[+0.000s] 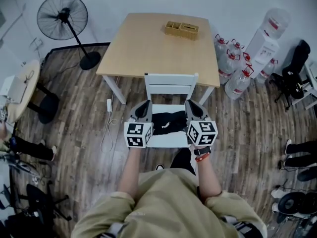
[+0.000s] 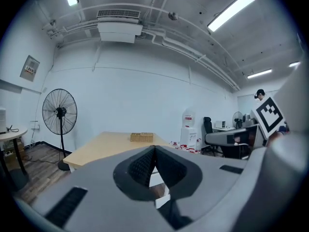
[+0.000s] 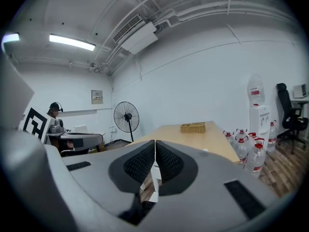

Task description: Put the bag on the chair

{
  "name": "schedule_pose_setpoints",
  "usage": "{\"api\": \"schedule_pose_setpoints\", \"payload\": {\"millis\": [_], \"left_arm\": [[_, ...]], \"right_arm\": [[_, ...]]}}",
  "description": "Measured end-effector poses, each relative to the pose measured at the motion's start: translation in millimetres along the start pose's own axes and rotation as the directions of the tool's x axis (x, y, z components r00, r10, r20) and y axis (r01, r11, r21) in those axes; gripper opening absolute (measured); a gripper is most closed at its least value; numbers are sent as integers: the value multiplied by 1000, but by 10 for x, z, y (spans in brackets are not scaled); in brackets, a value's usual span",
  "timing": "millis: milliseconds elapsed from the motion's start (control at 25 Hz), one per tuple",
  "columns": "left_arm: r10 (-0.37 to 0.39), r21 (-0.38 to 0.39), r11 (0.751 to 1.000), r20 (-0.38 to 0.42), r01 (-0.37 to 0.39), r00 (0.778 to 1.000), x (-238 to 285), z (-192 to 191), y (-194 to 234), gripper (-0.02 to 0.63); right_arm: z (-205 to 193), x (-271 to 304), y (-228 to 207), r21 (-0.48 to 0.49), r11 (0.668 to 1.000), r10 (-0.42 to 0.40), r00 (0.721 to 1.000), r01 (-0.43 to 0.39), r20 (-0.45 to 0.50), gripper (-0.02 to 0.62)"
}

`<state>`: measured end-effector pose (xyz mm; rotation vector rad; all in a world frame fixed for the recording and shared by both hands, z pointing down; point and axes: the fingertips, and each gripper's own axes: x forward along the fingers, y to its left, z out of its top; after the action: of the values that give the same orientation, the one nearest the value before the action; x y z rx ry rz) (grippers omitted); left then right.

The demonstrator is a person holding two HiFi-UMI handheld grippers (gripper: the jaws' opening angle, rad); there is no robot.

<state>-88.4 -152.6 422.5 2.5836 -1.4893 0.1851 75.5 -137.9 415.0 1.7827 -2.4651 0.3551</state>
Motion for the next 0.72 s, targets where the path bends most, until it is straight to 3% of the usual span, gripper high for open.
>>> {"api": "schedule_pose_setpoints", "payload": {"millis": [560,720], "left_arm": [[-22,7,1000,28,22,999,-43,50,-76,18],[-52,-31,998,46,54,998,-29,60,-111,18]], "right_arm": [[43,-64,-4,-41,999,-3,1000,4,12,23],[51,-49,-10,-31,1000,1,1000,0,10,23]]}}
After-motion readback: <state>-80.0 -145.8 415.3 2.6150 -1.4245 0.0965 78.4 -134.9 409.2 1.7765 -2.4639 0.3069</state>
